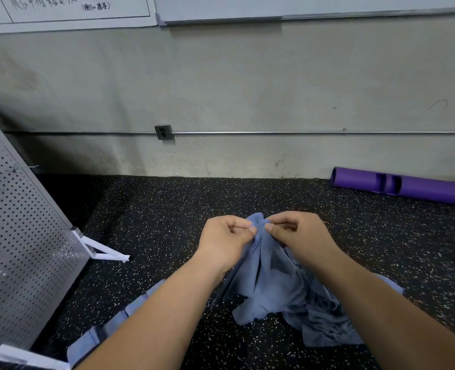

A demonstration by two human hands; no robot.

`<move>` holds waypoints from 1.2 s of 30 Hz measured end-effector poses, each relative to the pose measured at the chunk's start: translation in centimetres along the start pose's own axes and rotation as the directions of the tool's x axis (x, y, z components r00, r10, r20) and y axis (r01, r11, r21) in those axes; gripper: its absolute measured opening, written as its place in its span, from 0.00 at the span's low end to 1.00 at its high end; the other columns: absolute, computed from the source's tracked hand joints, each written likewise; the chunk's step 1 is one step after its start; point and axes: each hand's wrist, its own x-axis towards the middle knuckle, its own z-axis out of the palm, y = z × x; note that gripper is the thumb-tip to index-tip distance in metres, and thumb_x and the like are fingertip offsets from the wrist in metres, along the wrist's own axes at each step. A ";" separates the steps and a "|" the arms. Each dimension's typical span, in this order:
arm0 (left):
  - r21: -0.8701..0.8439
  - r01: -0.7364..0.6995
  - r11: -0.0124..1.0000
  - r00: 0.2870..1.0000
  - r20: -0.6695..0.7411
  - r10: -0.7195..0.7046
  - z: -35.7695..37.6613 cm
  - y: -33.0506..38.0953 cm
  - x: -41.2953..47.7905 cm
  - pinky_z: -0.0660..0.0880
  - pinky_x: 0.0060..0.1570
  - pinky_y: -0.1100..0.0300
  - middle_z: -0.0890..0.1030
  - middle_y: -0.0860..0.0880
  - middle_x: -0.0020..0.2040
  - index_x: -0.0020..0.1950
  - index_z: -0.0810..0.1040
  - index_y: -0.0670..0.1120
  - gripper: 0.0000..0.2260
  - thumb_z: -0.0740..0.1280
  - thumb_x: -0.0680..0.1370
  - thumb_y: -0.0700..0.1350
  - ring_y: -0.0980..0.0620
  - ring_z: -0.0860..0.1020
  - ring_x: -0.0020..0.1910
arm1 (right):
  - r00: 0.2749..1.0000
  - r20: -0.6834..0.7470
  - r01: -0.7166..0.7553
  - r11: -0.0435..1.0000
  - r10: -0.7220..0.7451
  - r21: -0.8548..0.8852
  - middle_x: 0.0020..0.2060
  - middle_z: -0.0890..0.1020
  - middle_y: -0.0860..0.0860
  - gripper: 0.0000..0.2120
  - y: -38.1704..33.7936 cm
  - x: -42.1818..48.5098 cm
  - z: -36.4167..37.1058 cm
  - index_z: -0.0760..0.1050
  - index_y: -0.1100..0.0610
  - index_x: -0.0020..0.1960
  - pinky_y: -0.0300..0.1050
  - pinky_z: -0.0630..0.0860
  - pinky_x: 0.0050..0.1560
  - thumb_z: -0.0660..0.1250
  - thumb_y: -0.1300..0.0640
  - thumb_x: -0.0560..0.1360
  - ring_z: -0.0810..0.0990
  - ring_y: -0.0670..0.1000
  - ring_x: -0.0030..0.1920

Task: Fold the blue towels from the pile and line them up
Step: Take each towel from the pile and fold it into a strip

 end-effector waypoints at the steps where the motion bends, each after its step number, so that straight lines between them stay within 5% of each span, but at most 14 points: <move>1: 0.000 -0.003 1.000 1.000 -0.002 0.003 0.1 -0.1 0.0 0.81 0.50 0.60 0.88 0.45 0.44 0.47 0.88 0.46 0.01 0.78 0.78 0.41 0.56 0.83 0.40 | 1.000 0.005 0.001 1.000 -0.001 -0.002 0.39 0.88 0.43 0.04 0.0 -0.1 0.2 0.88 0.50 0.49 0.39 0.78 0.45 0.78 0.59 0.76 0.83 0.40 0.39; 7: -0.025 -0.015 1.000 1.000 -0.002 0.015 0.1 -0.2 -0.1 0.82 0.48 0.63 0.88 0.47 0.42 0.47 0.88 0.45 0.02 0.79 0.77 0.40 0.56 0.85 0.41 | 1.000 -0.011 0.016 0.998 -0.017 -0.062 0.41 0.88 0.41 0.05 0.0 -0.5 0.6 0.88 0.47 0.48 0.46 0.84 0.51 0.79 0.57 0.76 0.87 0.44 0.43; 12: -0.076 0.014 0.997 0.998 0.061 -0.009 0.1 0.0 -0.4 0.79 0.45 0.66 0.88 0.45 0.42 0.46 0.88 0.41 0.05 0.73 0.79 0.34 0.55 0.84 0.40 | 0.989 -0.054 0.119 0.962 -0.136 -0.246 0.43 0.87 0.40 0.05 -0.7 -1.4 1.2 0.88 0.46 0.50 0.31 0.76 0.46 0.78 0.56 0.77 0.84 0.37 0.44; 18: -0.110 0.091 0.990 0.988 0.132 -0.076 -0.3 0.8 -0.6 0.76 0.40 0.68 0.89 0.40 0.47 0.52 0.88 0.40 0.17 0.61 0.77 0.27 0.55 0.82 0.41 | 0.973 -0.057 0.200 0.945 -0.222 -0.257 0.42 0.84 0.40 0.10 -1.0 -1.9 1.1 0.84 0.39 0.48 0.33 0.79 0.45 0.82 0.50 0.71 0.83 0.41 0.44; 21: -0.039 0.028 0.999 0.983 0.182 -0.020 -0.8 1.1 -0.5 0.79 0.51 0.60 0.89 0.44 0.48 0.50 0.89 0.44 0.18 0.62 0.77 0.28 0.52 0.83 0.46 | 0.964 -0.103 0.212 0.940 -0.247 -0.266 0.40 0.85 0.40 0.08 -0.6 -1.4 0.8 0.86 0.44 0.46 0.36 0.80 0.45 0.81 0.55 0.73 0.83 0.41 0.43; 24: 0.088 -0.092 0.992 0.993 0.084 0.085 -2.1 0.7 0.6 0.82 0.60 0.49 0.89 0.50 0.44 0.48 0.88 0.47 0.16 0.65 0.78 0.29 0.49 0.87 0.50 | 0.972 -0.126 0.158 0.949 -0.198 -0.273 0.39 0.84 0.39 0.07 -0.2 -0.5 -0.2 0.85 0.45 0.48 0.33 0.77 0.44 0.77 0.58 0.76 0.82 0.40 0.42; 28: 0.417 -0.200 0.887 0.976 0.000 0.220 -4.4 0.1 1.7 0.79 0.44 0.59 0.86 0.57 0.44 0.48 0.85 0.57 0.17 0.68 0.77 0.34 0.55 0.83 0.43 | 0.971 -0.127 0.162 0.946 -0.204 -0.280 0.39 0.84 0.37 0.07 -0.3 0.3 -2.1 0.85 0.48 0.51 0.25 0.71 0.43 0.74 0.60 0.79 0.81 0.36 0.41; 36: 0.564 -0.492 0.663 0.869 0.365 0.333 -4.6 -0.4 1.5 0.74 0.62 0.56 0.78 0.58 0.56 0.60 0.83 0.63 0.16 0.78 0.77 0.46 0.55 0.76 0.58 | 0.954 -0.100 0.245 0.926 -0.283 -0.288 0.45 0.86 0.34 0.10 -0.6 0.4 -4.5 0.83 0.42 0.53 0.28 0.75 0.48 0.72 0.58 0.81 0.84 0.40 0.46</move>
